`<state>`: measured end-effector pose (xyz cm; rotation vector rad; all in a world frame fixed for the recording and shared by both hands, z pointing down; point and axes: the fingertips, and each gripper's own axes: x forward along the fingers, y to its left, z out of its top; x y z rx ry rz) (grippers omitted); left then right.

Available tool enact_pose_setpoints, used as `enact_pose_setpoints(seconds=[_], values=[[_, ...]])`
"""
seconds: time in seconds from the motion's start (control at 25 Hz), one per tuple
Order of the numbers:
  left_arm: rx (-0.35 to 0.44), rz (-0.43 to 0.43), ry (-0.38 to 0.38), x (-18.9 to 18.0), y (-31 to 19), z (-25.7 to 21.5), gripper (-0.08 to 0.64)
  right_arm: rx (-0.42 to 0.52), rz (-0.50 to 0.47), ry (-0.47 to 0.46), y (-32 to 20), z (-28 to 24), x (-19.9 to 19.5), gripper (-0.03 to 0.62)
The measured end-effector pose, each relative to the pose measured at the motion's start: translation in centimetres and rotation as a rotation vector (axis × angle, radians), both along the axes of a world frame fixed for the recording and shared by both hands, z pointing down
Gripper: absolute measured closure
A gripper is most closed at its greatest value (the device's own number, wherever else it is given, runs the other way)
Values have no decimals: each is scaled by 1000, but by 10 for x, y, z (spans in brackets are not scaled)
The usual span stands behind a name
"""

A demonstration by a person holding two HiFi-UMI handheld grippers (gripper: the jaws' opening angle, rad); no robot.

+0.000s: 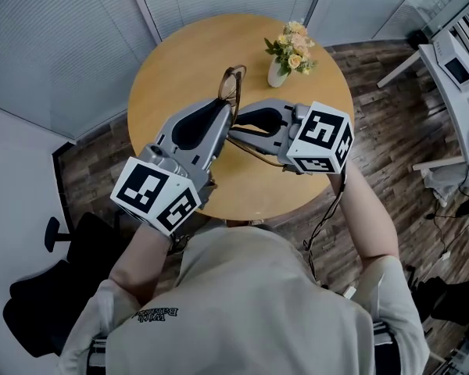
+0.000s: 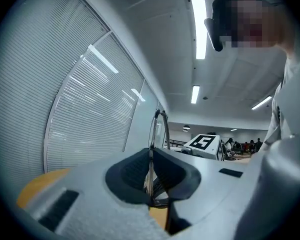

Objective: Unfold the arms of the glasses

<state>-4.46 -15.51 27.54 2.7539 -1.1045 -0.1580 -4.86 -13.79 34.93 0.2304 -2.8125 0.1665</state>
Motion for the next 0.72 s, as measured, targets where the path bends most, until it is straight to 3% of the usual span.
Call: enact_pose_setpoints(seconds=[0.52, 0.72], values=[[34, -30, -65, -7, -6, 4, 518, -19, -16, -7, 3, 2, 13, 540], [29, -53, -66, -15, -9, 6, 518, 17, -1, 13, 0, -3, 28, 540]])
